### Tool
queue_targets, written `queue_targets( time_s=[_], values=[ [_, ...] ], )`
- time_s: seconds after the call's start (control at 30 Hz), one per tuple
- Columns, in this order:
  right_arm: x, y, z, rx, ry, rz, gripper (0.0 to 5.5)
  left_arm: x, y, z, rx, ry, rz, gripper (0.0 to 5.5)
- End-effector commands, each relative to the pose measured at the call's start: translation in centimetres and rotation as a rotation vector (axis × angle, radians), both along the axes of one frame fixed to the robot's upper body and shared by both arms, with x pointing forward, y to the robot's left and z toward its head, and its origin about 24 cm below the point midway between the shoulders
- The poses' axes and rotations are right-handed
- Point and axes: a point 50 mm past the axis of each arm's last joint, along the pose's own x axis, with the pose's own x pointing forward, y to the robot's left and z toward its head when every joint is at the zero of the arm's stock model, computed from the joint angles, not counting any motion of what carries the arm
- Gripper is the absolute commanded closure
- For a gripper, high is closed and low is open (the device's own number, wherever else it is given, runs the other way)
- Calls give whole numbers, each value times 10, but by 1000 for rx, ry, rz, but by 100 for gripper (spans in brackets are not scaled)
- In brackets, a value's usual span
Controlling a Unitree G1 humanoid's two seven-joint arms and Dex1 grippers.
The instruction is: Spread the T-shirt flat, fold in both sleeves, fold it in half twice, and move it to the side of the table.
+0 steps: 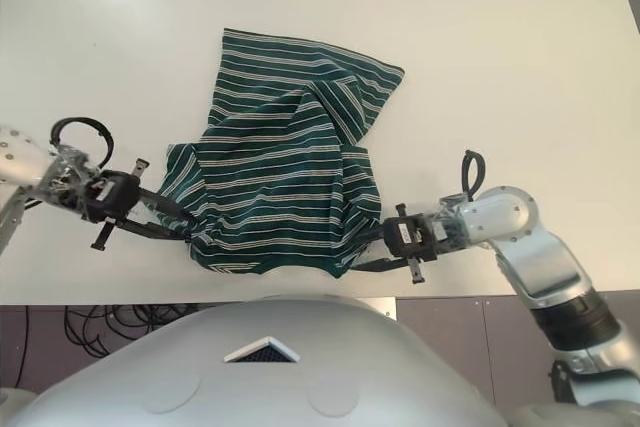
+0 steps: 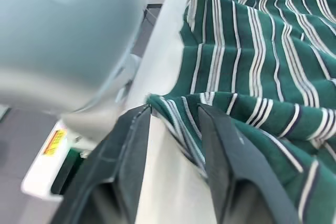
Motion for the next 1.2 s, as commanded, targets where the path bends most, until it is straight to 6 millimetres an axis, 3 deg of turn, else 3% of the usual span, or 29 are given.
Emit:
queue_targets(
  time_s=[0.03, 0.13, 0.27, 0.4, 0.57, 0.7, 0.8, 0.9, 1.03, 1.2],
  values=[
    [21, -17, 33, 63, -56, -56, 384, -7, 3, 16, -76, -1, -6, 442],
    [37, -26, 47, 92, -122, -125, 384, -5, 5, 21, -96, -28, -3, 442],
    [47, -22, 42, 88, -185, -152, 384, 1, 10, 16, -59, -46, 25, 442],
    [78, -14, 13, 0, -355, -327, 384, 36, -1, -5, -45, -222, 209, 442],
    [83, -10, -26, -117, -395, -319, 384, 50, -1, -52, 106, -336, 228, 442],
    [70, -21, -63, -295, -387, -240, 384, 44, 17, -76, 308, -408, 109, 442],
    [65, -32, -72, -368, -378, -199, 384, 37, 24, -79, 328, -368, 71, 442],
    [58, -45, -71, -418, -351, -149, 384, 33, 24, -81, 315, -355, 62, 442],
    [30, -63, -59, -463, -202, -24, 384, 34, 19, -80, 291, -363, 63, 442],
    [5, -50, -32, -352, -65, 53, 384, 31, 14, -78, 271, -370, 62, 442]
  ],
)
